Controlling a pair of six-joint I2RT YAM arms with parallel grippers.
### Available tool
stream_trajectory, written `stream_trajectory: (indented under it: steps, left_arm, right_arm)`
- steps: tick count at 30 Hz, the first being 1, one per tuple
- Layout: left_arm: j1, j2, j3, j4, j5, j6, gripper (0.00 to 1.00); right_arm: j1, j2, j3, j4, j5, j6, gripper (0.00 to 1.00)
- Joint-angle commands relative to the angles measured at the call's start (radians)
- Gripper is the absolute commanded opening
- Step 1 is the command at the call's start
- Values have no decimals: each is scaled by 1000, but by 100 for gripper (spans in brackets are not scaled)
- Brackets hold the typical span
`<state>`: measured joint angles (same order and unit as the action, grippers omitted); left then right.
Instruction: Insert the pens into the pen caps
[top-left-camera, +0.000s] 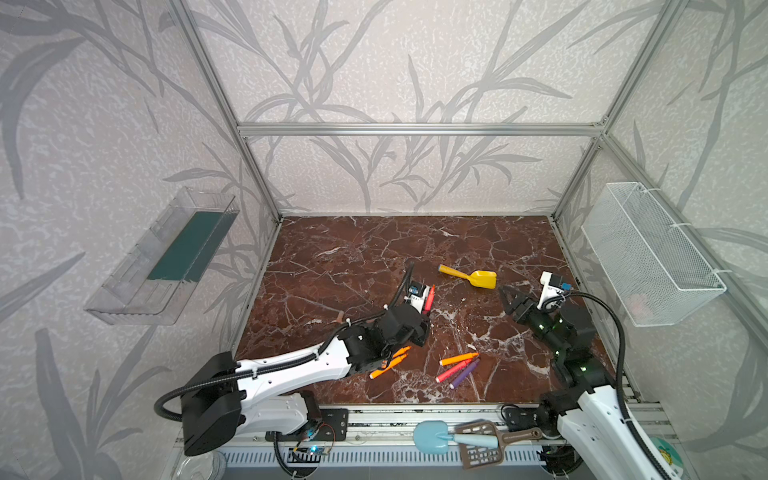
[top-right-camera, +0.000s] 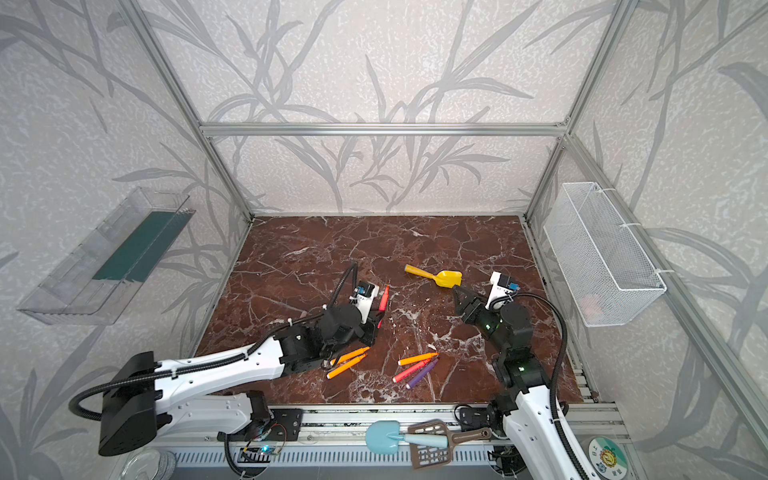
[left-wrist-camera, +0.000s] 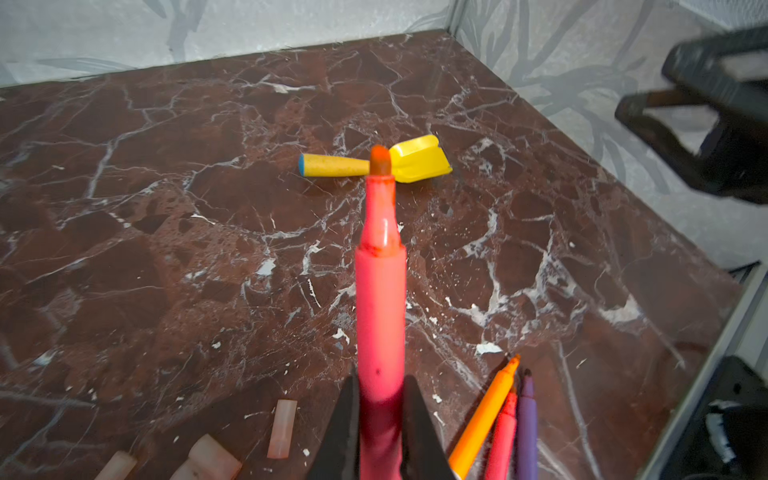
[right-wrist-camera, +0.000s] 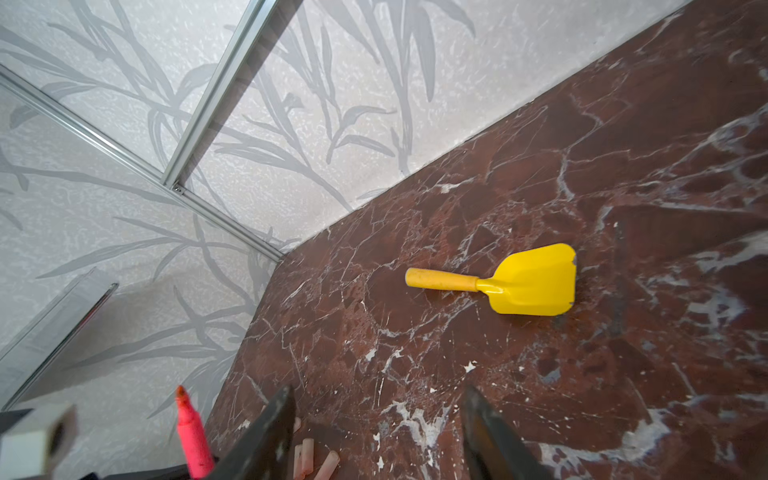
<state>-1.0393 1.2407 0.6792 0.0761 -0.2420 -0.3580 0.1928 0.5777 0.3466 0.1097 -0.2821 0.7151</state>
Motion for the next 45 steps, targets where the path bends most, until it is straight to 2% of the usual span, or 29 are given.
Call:
stream_trajectory:
  steps: [1, 4, 7, 11, 19, 31, 40, 43, 45]
  left_arm:
    - [24, 24, -35, 224, 59, 131, 0]
    - [24, 26, -32, 227, 148, 141, 0]
    - [25, 10, -51, 253, 165, 123, 0]
    - [25, 0, -67, 257, 162, 117, 0]
    - [25, 33, -34, 232, 227, 113, 0]
    - [24, 1, -18, 165, 161, 108, 0]
    - [24, 37, 8, 163, 268, 122, 0]
    - [23, 48, 12, 167, 288, 123, 0]
    - [24, 54, 18, 160, 290, 125, 0]
  right_arm:
    - [91, 50, -2, 106, -26, 29, 62]
    - [243, 114, 6, 170, 66, 20, 62]
    - [377, 173, 13, 237, 143, 2, 62]
    - [474, 265, 23, 313, 179, 13, 62]
    - [508, 408, 66, 360, 157, 44, 56]
    - [546, 315, 25, 370, 202, 32, 55]
    - [591, 414, 59, 407, 208, 28, 55]
    - [594, 454, 74, 415, 208, 37, 52]
    - [596, 472, 77, 426, 203, 41, 46]
